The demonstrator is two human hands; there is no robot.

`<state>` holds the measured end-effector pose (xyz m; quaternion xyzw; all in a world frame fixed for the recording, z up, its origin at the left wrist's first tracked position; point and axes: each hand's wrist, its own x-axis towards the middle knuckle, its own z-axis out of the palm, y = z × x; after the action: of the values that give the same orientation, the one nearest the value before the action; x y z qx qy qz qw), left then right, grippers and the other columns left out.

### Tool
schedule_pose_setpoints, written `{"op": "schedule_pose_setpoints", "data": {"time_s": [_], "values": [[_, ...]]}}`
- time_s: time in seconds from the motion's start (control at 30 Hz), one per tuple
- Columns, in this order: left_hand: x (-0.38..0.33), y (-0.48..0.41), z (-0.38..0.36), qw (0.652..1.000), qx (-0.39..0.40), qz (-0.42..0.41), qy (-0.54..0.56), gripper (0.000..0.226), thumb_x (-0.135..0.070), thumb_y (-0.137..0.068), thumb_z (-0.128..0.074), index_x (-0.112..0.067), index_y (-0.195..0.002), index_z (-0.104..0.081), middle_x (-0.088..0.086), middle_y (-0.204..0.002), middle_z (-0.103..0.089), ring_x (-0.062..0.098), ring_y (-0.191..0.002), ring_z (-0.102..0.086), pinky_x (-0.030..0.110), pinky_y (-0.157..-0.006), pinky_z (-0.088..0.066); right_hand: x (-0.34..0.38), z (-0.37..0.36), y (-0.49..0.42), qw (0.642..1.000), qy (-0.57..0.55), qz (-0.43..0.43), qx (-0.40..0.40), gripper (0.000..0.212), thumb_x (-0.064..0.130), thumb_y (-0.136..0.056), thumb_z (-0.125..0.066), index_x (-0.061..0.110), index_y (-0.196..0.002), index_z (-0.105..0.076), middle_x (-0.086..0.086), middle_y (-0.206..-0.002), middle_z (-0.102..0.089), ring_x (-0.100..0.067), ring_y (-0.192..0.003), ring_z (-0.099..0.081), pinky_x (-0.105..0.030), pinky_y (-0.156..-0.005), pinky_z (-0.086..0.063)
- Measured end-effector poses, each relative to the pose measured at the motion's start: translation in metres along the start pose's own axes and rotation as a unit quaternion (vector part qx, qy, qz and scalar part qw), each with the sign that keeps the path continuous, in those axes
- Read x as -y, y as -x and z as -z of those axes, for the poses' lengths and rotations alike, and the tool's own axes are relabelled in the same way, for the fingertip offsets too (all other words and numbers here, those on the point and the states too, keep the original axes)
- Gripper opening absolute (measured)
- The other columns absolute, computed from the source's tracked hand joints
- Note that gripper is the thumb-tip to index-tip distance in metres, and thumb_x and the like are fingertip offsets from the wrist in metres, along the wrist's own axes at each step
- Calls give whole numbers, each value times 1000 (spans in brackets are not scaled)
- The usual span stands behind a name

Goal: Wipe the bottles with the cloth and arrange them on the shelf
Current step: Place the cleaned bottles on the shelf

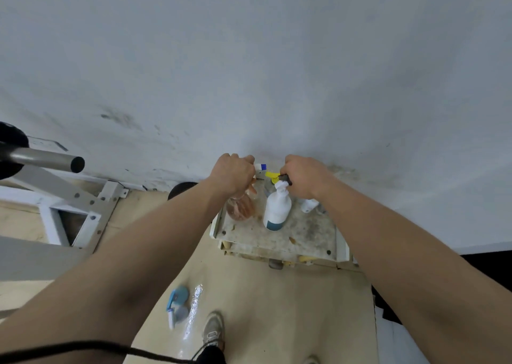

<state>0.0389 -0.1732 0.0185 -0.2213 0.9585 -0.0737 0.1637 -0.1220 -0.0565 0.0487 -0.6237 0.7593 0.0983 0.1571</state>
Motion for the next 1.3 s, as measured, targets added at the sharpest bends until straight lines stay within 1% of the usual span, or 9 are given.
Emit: {"op": "schedule_pose_setpoints", "data": {"time_s": [0.1,0.27,0.37,0.43,0.57,0.93,1.1,1.2,1.3], "values": [[-3,7,-23,999,9,12,30,22,-32,-100,-52,-18,-109,-67,-3,-117,-55,25,-94,-59,34,-70,-34,0,-12,-2,999,-18,-6,-35,15,21,-97,-57,15,-84,-61,-3,-96,-45,-31,-80,-56,-28,-50,-22],[-13,2,-43,997,-7,17,79,27,-34,-99,-50,-23,-111,-72,-5,-134,-55,26,-103,-56,33,-71,-41,-6,-18,2,998,-21,-40,-49,15,22,-95,-59,13,-105,-67,-7,-109,-48,-30,-84,-57,-33,-63,-39],[-17,1,-39,995,-12,33,95,29,-36,-98,-52,-22,-113,-73,0,-146,-47,27,-121,-50,37,-88,-48,-13,-23,13,996,-32,-63,-54,22,25,-95,-59,15,-112,-69,-7,-115,-49,-30,-90,-58,-34,-68,-46],[-19,4,-36,994,-15,42,98,29,-39,-96,-57,-23,-113,-73,2,-156,-36,28,-135,-40,39,-101,-44,-15,-26,23,995,-48,-69,-61,26,25,-94,-60,17,-117,-69,-7,-118,-48,-30,-95,-57,-34,-70,-46],[-23,12,-33,990,-20,72,117,32,-43,-100,-51,-23,-109,-75,4,-166,-19,31,-147,-25,42,-109,-38,-11,-31,35,994,-68,-62,-62,29,22,-93,-63,18,-122,-67,-6,-122,-46,-29,-103,-53,-32,-69,-41],[-38,31,-10,977,-23,116,179,38,-36,-100,-55,-18,-133,-58,8,-168,-15,31,-148,-25,43,-103,-44,-11,-29,73,988,-112,-66,-79,34,28,-92,-69,21,-126,-64,-1,-132,-50,-28,-113,-54,-39,-82,-52],[-46,68,11,968,-7,132,211,43,-29,-96,-59,-20,-137,-56,6,-156,-32,29,-136,-39,42,-93,-49,-4,-16,102,980,-129,-77,-127,29,26,-94,-64,23,-124,-65,-1,-121,-55,-29,-104,-59,-34,-74,-48],[-55,101,18,960,-17,155,235,43,-30,-98,-55,-25,-142,-53,9,-148,-41,31,-131,-44,44,-94,-49,12,-12,116,982,-126,-39,-136,28,26,-94,-61,23,-122,-66,-3,-119,-56,-31,-102,-61,-41,-77,-53],[-69,141,12,942,-37,196,268,36,-30,-101,-51,-26,-136,-57,12,-136,-49,36,-121,-52,45,-93,-48,40,-16,127,979,-134,18,-154,28,27,-94,-63,21,-121,-65,-4,-124,-56,-33,-107,-60,-38,-77,-51]]}}
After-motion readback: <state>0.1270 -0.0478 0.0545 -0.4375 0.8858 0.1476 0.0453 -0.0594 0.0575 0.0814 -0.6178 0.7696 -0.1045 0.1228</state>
